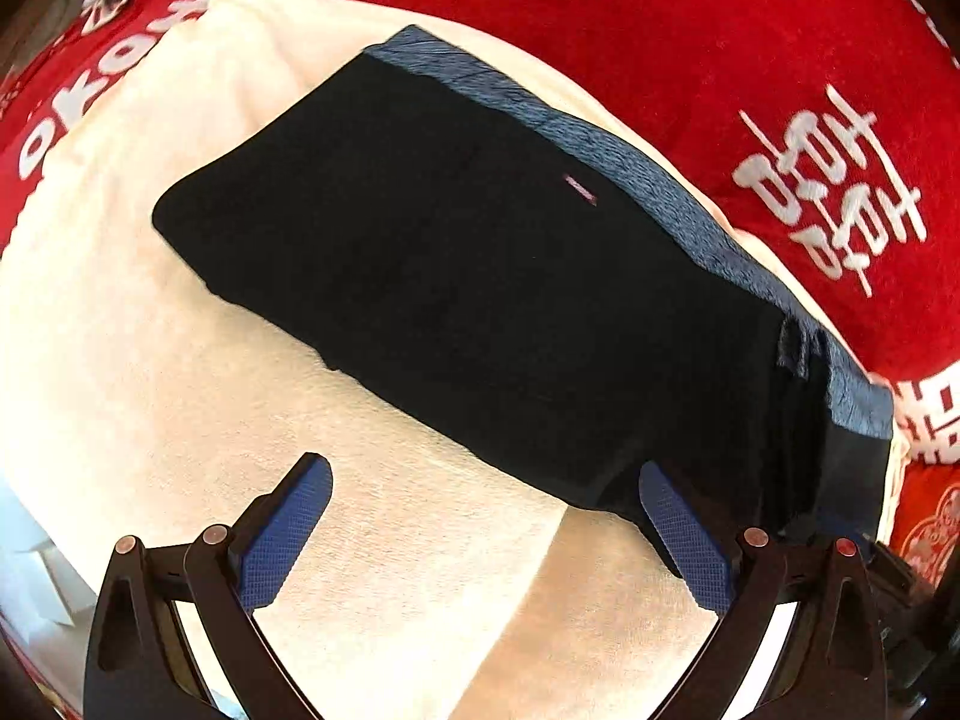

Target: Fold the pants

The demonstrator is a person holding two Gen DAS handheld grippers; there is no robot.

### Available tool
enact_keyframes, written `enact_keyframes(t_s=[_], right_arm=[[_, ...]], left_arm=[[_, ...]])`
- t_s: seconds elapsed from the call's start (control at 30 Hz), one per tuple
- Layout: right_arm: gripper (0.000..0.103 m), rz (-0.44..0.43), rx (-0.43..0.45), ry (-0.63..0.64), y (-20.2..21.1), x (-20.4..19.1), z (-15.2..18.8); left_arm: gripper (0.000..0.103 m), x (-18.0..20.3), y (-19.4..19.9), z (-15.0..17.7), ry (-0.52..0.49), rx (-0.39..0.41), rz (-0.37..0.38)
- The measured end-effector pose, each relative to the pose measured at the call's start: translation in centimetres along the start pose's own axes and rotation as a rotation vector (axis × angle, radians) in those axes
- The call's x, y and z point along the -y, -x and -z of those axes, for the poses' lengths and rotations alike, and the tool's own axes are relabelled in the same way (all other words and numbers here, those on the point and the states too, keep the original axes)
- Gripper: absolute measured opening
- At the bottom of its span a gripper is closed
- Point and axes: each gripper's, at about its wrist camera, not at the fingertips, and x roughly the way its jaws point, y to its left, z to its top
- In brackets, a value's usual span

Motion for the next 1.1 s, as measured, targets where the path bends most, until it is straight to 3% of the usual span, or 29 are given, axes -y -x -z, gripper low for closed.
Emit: enact_keyframes(t_s=[0.33, 0.6, 0.73, 0.9, 1.1], right_arm=[[0.053, 0.038, -0.023, 0.009, -0.3, -1.2, -0.2], [0.055, 0.052, -0.038, 0.016, -0.4, -1.8, 0.0], [0.055, 0.054, -0.037, 0.043, 0.1, -2.6, 0.1], [0.056, 0.022, -0.025, 0.163, -0.1, -5.2, 0.6], [0.055, -0.002, -0.036, 0.191, -2.6, -5.8, 0.7]], left_arm=[[0.103, -1.6, 0.9, -0.4, 0.002, 0.022, 0.007], [0.103, -2.4, 1.6, -0.1, -0.057, 0.045, 0.038], [0.103, -4.5, 1.5, -0.2, 0.022, 0.023, 0.048], [0.103, -7.6, 2.5, -1.2, 0.123, 0.103, 0.081], [0.103, -10.6, 0.8, -2.3, 0.201, 0.095, 0.229]])
